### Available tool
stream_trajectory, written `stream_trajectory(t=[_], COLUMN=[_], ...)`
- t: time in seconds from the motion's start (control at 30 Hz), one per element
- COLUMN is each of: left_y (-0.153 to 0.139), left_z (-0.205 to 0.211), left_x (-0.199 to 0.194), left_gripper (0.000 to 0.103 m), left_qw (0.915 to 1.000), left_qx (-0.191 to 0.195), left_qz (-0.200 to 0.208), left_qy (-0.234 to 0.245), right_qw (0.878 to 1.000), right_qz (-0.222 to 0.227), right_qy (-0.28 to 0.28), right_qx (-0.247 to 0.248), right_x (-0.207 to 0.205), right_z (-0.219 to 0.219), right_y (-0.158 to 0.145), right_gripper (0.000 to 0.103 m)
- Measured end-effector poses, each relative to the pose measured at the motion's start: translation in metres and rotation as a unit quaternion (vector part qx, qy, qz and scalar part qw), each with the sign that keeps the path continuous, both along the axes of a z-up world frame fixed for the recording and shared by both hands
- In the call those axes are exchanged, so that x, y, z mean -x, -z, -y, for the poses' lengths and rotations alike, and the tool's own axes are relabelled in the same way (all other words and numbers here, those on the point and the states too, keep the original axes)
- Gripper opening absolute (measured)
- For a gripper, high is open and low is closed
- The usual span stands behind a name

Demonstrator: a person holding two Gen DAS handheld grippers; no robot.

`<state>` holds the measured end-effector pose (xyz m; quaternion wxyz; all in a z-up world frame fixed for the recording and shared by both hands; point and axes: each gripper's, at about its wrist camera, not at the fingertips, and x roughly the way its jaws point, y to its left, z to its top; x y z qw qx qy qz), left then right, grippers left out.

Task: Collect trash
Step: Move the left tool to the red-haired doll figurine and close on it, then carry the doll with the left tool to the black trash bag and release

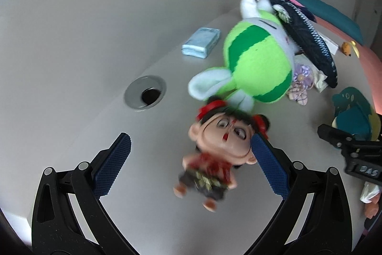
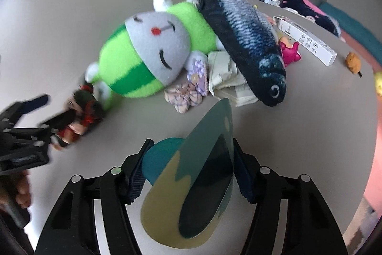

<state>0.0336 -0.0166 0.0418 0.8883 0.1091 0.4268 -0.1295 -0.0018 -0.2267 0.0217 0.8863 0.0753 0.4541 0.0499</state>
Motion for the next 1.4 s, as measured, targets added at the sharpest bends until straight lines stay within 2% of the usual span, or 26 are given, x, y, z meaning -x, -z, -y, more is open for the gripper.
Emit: stream_trajectory(t=[0.17, 0.3, 0.37, 0.4, 0.43, 0.67, 0.77, 1.03, 1.23, 1.4], left_y=[0.007, 0.025, 0.035, 0.034, 0.033, 0.029, 0.022, -0.011, -0.028, -0.033], left_z=[0.014, 0.027, 0.027, 0.024, 0.024, 0.027, 0.027, 0.044, 0.086, 0.145], left_x=[-0.004, -0.011, -0.018, -0.018, -0.017, 0.001, 0.014, 0.041, 0.055, 0.074], left_gripper=[0.097, 0.097, 0.091, 0.078, 0.066, 0.065, 0.065, 0.065, 0.065, 0.065], left_qw=[0.9983, 0.998, 0.9974, 0.9976, 0.998, 0.9979, 0.9979, 0.9979, 0.9981, 0.9955], left_qx=[0.017, -0.008, -0.001, 0.018, 0.019, 0.023, 0.027, 0.05, 0.058, 0.063], left_qz=[-0.036, -0.06, -0.073, -0.065, -0.058, -0.053, -0.048, -0.029, -0.015, -0.007], left_qy=[0.042, 0.02, -0.002, -0.012, -0.015, -0.031, -0.033, -0.029, 0.012, 0.07], right_qw=[0.998, 0.991, 0.987, 0.984, 0.983, 0.974, 0.967, 0.963, 0.965, 0.965], right_qz=[0.003, -0.004, -0.011, -0.01, -0.01, 0.009, 0.013, 0.051, 0.085, 0.104], right_qy=[-0.006, -0.017, -0.025, -0.029, -0.032, -0.028, -0.031, -0.013, 0.016, 0.052], right_qx=[-0.069, -0.131, -0.158, -0.173, -0.183, -0.223, -0.251, -0.264, -0.248, -0.235], right_x=[-0.002, -0.008, -0.005, -0.004, -0.005, 0.011, 0.015, 0.046, 0.076, 0.11], right_z=[0.017, 0.027, 0.029, 0.032, 0.035, 0.049, 0.061, 0.092, 0.129, 0.168], right_y=[-0.016, -0.021, -0.022, -0.022, -0.023, -0.035, -0.039, -0.057, -0.07, -0.07], right_gripper=[0.064, 0.064, 0.064, 0.064, 0.064, 0.064, 0.064, 0.065, 0.065, 0.065])
